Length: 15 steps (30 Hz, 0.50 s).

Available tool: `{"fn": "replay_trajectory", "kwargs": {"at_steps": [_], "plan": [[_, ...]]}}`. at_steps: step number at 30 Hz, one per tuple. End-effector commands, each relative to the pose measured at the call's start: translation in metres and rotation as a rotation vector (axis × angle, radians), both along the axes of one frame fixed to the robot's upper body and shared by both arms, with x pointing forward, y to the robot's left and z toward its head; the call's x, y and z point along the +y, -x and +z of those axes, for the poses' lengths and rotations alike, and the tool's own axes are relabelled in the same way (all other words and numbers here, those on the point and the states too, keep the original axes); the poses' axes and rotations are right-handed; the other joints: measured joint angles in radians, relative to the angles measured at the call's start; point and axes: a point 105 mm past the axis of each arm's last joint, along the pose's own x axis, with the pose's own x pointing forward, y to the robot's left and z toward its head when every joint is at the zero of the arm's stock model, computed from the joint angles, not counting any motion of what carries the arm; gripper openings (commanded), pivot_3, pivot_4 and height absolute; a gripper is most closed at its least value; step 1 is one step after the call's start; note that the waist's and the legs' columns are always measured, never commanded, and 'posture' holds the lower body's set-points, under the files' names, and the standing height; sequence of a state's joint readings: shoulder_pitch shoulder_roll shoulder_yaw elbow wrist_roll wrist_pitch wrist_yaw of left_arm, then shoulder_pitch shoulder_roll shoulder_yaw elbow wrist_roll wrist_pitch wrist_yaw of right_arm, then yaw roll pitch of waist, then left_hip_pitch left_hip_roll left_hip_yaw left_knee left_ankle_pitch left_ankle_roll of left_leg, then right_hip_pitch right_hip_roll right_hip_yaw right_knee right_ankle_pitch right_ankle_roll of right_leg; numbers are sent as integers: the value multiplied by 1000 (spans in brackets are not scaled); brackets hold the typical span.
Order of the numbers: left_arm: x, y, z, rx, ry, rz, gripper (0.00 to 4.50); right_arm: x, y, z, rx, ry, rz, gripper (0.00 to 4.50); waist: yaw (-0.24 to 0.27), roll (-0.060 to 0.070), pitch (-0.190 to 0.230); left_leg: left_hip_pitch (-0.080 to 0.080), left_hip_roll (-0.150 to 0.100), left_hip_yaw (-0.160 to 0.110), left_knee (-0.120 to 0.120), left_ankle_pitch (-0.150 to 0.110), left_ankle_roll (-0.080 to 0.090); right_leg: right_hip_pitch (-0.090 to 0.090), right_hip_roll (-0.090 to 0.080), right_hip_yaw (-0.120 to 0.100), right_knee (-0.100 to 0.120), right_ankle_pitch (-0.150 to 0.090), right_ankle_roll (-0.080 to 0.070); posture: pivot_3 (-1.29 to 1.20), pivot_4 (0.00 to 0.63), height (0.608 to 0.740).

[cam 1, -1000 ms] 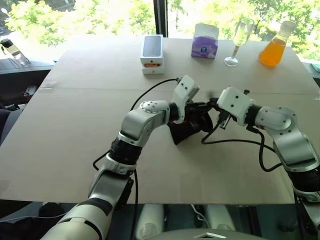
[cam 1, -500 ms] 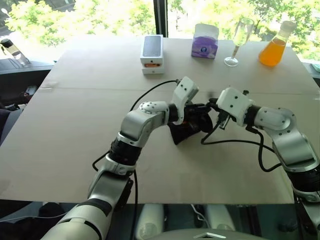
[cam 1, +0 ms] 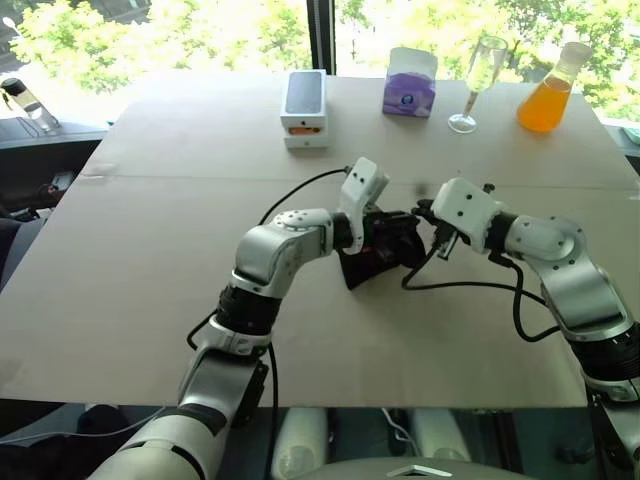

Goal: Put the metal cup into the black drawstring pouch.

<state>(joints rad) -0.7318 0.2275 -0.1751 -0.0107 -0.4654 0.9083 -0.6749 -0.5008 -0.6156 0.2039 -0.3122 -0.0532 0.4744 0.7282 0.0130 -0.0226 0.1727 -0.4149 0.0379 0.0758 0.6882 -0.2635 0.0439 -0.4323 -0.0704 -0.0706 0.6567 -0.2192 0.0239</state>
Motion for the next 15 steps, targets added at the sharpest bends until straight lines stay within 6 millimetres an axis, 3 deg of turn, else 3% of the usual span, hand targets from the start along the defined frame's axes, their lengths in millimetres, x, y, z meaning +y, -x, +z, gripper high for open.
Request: {"fn": "replay_trajectory", "kwargs": {"at_steps": [1, 15], "plan": [[3, 6, -6, 35, -2, -13, 2, -40, -20, 31, -136, 1, -201, 0, 0, 0, 0, 0, 0, 0, 0, 0, 0, 0, 0, 0, 0, 0, 0, 0, 150, 737], [5, 7, -15, 110, -3, -3, 2, -60, -30, 35, -156, -10, -303, 0, 0, 0, 0, 0, 0, 0, 0, 0, 0, 0, 0, 0, 0, 0, 0, 0, 150, 737]]}}
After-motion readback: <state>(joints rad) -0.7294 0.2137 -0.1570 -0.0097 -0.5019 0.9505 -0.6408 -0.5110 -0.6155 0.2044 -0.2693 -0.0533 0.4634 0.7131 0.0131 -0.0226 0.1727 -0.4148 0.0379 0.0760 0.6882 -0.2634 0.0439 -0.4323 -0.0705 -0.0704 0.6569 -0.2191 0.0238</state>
